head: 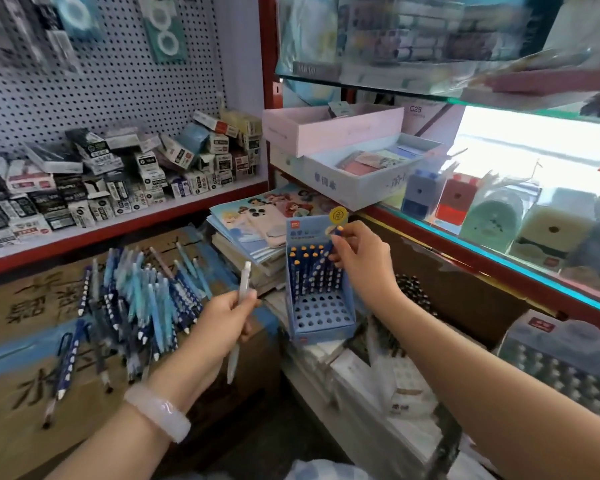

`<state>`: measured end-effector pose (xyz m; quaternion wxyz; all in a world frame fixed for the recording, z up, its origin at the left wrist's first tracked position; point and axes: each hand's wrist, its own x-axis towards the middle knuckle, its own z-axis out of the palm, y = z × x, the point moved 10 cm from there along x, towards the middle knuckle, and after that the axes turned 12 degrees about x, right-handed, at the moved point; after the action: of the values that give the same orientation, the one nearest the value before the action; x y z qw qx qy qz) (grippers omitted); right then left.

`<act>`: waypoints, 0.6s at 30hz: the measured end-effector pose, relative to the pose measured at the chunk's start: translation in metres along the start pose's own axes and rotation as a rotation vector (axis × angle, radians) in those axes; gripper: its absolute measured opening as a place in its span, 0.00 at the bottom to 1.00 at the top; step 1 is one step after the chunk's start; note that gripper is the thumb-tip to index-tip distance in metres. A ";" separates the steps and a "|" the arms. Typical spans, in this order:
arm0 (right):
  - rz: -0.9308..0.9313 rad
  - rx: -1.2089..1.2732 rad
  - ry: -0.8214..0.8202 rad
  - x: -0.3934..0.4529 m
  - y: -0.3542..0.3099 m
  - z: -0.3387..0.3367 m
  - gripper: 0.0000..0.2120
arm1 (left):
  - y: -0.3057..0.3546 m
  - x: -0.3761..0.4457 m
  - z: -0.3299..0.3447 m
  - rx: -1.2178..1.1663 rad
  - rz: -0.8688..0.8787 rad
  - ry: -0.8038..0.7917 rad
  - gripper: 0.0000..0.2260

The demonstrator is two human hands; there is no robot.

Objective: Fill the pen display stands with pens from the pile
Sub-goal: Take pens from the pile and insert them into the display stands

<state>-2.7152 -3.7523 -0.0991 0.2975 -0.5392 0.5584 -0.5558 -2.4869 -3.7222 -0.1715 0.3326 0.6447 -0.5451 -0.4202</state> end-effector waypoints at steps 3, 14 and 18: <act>-0.043 -0.156 -0.050 0.007 0.017 0.015 0.04 | -0.012 0.006 -0.006 -0.066 -0.034 0.039 0.08; -0.039 -0.347 -0.155 0.026 0.058 0.055 0.08 | -0.015 0.010 -0.007 -0.255 -0.088 0.018 0.08; -0.014 -0.438 -0.217 0.030 0.068 0.067 0.10 | -0.018 0.013 -0.004 -0.282 -0.109 0.015 0.08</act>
<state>-2.6780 -3.8137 -0.1693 0.2279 -0.6511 0.6268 -0.3623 -2.4750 -3.7316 -0.1878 0.4006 0.6233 -0.4427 -0.5051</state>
